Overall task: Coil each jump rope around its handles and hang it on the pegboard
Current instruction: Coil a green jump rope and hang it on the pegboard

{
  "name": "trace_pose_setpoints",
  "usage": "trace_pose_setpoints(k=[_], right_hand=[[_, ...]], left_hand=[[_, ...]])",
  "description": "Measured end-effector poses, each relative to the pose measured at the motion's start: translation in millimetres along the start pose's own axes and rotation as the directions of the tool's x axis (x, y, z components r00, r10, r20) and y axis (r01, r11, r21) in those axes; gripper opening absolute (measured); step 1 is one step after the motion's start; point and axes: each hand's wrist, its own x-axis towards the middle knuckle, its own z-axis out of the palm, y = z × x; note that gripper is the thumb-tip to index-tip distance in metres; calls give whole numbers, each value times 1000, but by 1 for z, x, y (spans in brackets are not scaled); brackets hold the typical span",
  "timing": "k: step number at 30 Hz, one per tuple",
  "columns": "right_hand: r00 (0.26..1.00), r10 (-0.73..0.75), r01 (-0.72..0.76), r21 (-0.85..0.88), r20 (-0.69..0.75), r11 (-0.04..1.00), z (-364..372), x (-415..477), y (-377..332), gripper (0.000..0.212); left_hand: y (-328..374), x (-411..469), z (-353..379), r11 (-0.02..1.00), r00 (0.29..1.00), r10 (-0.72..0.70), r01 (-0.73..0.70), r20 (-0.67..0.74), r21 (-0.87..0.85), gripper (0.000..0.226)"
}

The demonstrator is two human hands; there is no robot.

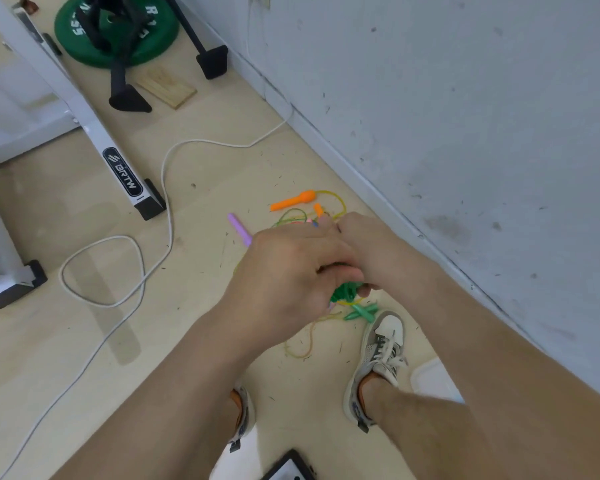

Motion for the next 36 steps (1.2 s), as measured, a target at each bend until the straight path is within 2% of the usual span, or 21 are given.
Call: trace_pose_setpoints(k=[2,4,6,10,13,15,17,18,19,21,23,25,27,29,31,34,36], right_hand=[[999,32,-33,120,10,992,0,-1,1,21],[999,21,-25,156,27,988,-1,2,0,38],[999,-32,25,175,32,984,-4,2,-3,47],[983,-129,85,296,133,951,-7,-4,-2,56],[970,-212,136,463,116,876,-7,-4,2,70],[960,-258,151,576,107,803,-5,-3,2,76],[940,-308,103,738,148,667,-7,-6,-2,70],[939,-311,81,786,145,612,-8,-8,-4,65],[950,-283,58,820,129,570,-10,-10,-6,58],[979,-183,4,878,95,479,-11,-7,-6,39],[992,-84,-51,918,91,394,-12,-2,-4,29],[997,6,-70,940,72,335,-12,3,-1,22],[997,79,-38,950,14,311,-10,7,3,15],[987,140,27,930,-84,367,-8,10,5,6],[967,179,82,882,-183,464,-7,11,7,11],[920,212,130,767,-330,629,-7,15,13,11],[888,175,144,616,-426,774,-7,17,16,12]], left_hand=[[-2,2,-6,982,985,-169,166,-26,-94,9],[-8,4,-12,920,931,-359,342,-61,-190,24],[-15,7,-17,847,863,-500,473,-63,-245,29],[-18,12,-18,706,792,-607,574,63,-416,16],[-22,12,-16,586,723,-678,640,131,-498,9],[-29,11,-17,424,640,-726,704,251,-569,12],[-31,10,-20,290,594,-709,737,380,-610,9],[-31,9,-20,294,598,-701,739,389,-606,12],[-32,8,-19,341,608,-705,742,365,-578,21],[-35,7,-14,473,642,-707,741,297,-477,36],[-37,6,-8,610,699,-665,712,265,-348,42],[-37,5,-3,795,800,-551,590,236,-141,39],[-31,3,-1,909,880,-417,410,230,80,28],[-26,2,-2,926,911,-339,280,236,251,24],[-27,2,-3,907,919,-312,212,241,364,26],[-27,1,-7,910,941,-231,118,247,398,26],[-23,1,-7,912,950,-185,70,252,404,25]])
